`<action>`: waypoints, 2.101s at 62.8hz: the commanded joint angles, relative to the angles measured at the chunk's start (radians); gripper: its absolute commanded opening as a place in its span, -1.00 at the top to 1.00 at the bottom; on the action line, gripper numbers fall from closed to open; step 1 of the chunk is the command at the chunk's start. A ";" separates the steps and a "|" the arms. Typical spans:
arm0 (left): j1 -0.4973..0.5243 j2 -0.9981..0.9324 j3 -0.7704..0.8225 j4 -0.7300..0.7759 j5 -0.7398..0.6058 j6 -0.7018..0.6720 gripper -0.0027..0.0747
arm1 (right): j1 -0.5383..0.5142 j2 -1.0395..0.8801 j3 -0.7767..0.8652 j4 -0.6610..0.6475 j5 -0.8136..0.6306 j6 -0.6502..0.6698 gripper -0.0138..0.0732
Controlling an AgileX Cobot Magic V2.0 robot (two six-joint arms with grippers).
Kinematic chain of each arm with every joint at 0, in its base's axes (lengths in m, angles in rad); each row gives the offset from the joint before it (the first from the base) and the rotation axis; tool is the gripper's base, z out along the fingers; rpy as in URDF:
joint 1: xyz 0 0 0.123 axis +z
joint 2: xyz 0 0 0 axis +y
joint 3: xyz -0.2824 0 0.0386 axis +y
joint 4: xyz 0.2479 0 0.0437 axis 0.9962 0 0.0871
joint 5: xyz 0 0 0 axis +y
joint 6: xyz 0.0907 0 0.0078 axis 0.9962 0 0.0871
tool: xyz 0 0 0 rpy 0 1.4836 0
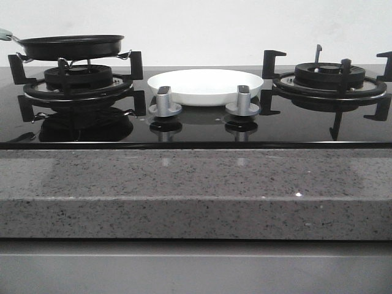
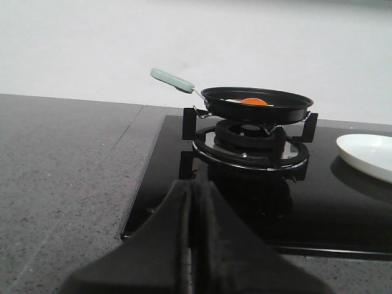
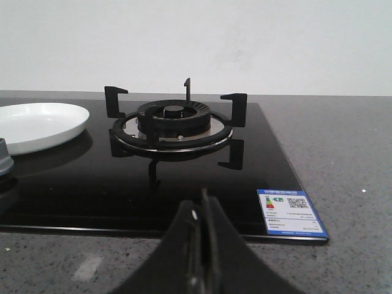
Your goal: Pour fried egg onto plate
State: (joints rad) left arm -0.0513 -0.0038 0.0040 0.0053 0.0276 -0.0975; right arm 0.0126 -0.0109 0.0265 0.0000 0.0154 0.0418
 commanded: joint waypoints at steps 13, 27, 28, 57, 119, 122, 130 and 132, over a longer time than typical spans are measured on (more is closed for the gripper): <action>-0.007 -0.016 0.006 -0.005 -0.084 -0.011 0.98 | -0.004 -0.017 -0.005 -0.011 -0.082 -0.005 0.95; -0.007 -0.016 0.006 -0.005 -0.084 -0.011 0.98 | -0.004 -0.017 -0.005 -0.011 -0.082 -0.005 0.95; -0.007 -0.016 0.006 -0.005 -0.084 -0.011 0.98 | -0.004 -0.017 -0.005 -0.011 -0.082 -0.005 0.95; -0.007 -0.016 0.006 0.007 -0.101 -0.011 0.98 | -0.004 -0.017 -0.005 -0.011 -0.086 -0.006 0.95; -0.007 0.430 -0.654 -0.005 0.291 -0.011 0.98 | -0.004 0.386 -0.611 0.010 0.405 -0.005 0.95; -0.007 0.457 -0.654 -0.005 0.291 -0.011 0.98 | -0.004 0.412 -0.611 0.010 0.406 -0.005 0.95; -0.007 0.509 -0.654 -0.005 0.287 -0.011 0.98 | -0.004 0.472 -0.611 0.010 0.406 -0.005 0.95; -0.007 0.525 -0.654 -0.011 0.282 -0.011 0.98 | -0.004 0.485 -0.611 0.010 0.407 -0.005 0.95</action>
State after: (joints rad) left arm -0.0513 0.4839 -0.6137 0.0000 0.3900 -0.0975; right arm 0.0126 0.4343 -0.5487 0.0092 0.4926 0.0418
